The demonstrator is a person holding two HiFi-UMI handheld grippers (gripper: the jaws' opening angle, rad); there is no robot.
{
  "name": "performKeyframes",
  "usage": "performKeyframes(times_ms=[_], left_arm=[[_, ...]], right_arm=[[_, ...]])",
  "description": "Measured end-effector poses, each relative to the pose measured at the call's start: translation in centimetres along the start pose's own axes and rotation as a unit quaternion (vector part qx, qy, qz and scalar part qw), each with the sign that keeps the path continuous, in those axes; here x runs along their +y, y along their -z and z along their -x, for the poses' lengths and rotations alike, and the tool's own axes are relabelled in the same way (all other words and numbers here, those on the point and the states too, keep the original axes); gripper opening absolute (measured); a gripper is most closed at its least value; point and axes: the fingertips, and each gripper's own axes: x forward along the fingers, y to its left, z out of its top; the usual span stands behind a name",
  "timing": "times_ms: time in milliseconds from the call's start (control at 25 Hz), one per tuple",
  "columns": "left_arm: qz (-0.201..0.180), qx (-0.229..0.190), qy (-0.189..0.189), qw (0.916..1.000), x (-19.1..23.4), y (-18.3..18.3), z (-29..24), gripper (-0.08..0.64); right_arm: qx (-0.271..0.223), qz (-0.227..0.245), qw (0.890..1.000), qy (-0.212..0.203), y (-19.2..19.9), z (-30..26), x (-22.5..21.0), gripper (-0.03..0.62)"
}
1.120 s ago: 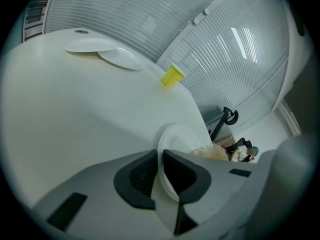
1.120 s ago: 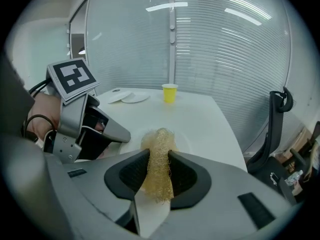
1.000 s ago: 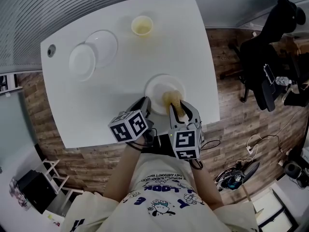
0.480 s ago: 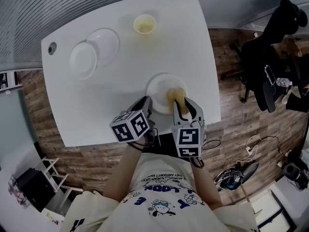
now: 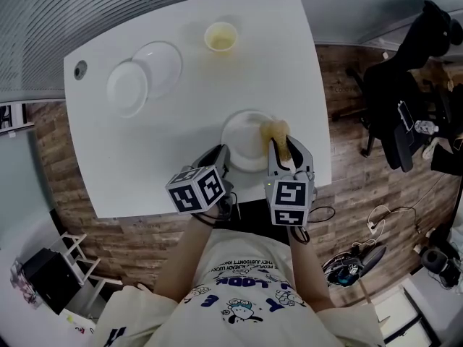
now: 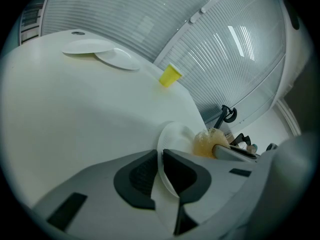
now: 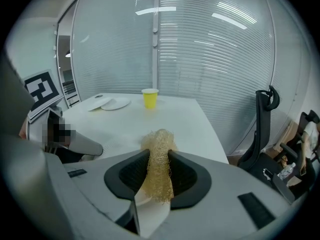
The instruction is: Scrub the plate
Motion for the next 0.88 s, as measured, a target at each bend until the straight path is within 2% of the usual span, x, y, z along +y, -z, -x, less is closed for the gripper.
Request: performKeyframes(times_ms=[320, 880], left_arm=[[0.001, 0.001, 0.0, 1.0, 0.0, 0.1, -0.1, 0.06], [0.005, 0.0, 0.002, 1.0, -0.1, 0.1, -0.1, 0.061]], right_arm=[[-0.004, 0.003, 1.0, 0.002, -0.8, -1.0, -0.8, 0.107], [-0.012, 0.013, 1.0, -0.017, -2.4, -2.9, 1.2, 0.106]])
